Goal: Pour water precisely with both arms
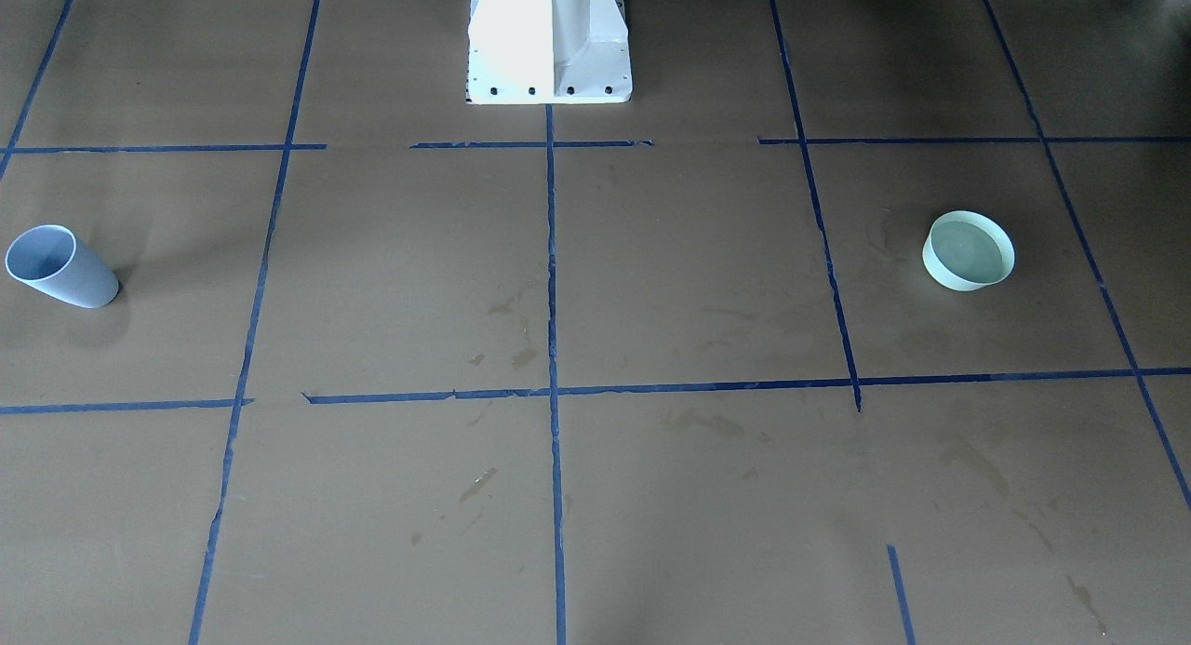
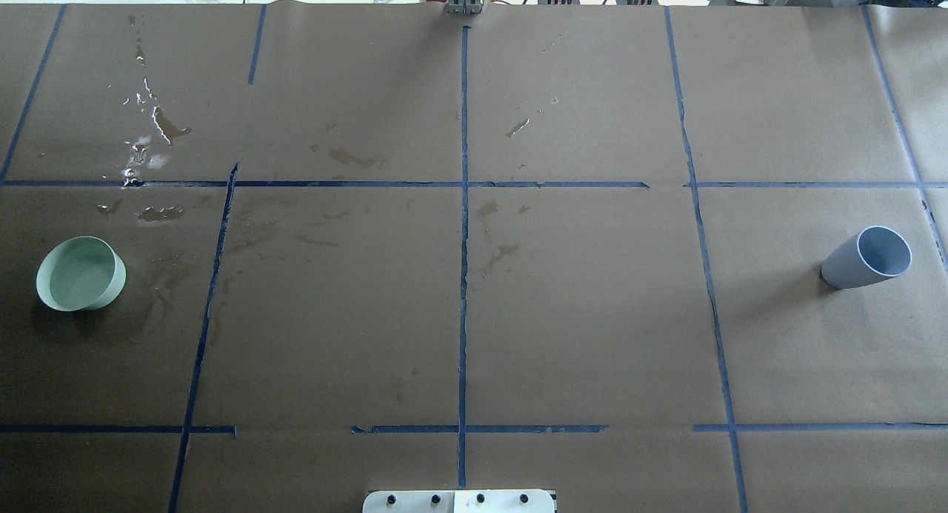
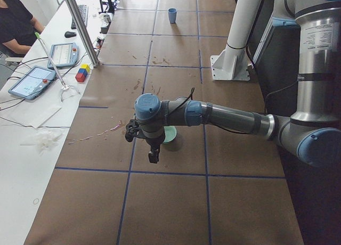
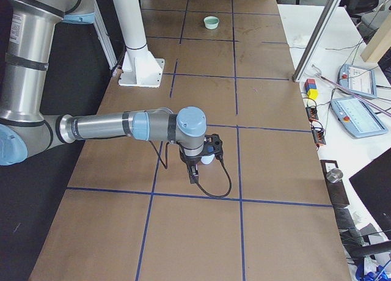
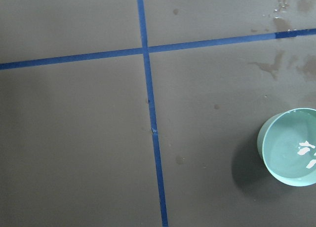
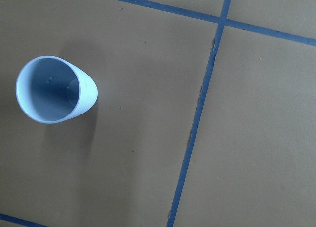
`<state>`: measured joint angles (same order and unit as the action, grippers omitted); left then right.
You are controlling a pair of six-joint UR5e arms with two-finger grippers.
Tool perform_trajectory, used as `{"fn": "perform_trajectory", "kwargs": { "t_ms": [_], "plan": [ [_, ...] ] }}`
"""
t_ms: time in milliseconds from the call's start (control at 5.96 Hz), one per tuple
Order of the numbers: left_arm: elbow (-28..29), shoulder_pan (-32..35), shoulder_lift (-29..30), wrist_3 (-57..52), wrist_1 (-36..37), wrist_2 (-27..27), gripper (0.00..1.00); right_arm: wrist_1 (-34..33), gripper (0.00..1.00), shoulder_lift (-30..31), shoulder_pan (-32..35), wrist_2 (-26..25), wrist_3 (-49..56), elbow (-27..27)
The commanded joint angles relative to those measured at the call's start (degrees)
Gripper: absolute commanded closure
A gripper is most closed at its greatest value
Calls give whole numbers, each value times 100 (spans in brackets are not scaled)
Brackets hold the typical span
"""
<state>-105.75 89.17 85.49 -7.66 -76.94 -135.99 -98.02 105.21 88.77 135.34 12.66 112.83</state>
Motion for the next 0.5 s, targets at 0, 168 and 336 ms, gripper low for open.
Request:
{"fn": "perform_trajectory", "kwargs": {
  "t_ms": [0, 168, 336],
  "plan": [
    [-34, -5, -67, -16, 13, 20, 0, 2, 0, 0, 0, 1, 0, -7],
    [-25, -5, -67, -16, 13, 29, 0, 2, 0, 0, 0, 1, -18, -7],
    [-25, -5, -76, -16, 13, 37, 0, 11, 0, 26, 0, 10, -9, -15]
  ]
}}
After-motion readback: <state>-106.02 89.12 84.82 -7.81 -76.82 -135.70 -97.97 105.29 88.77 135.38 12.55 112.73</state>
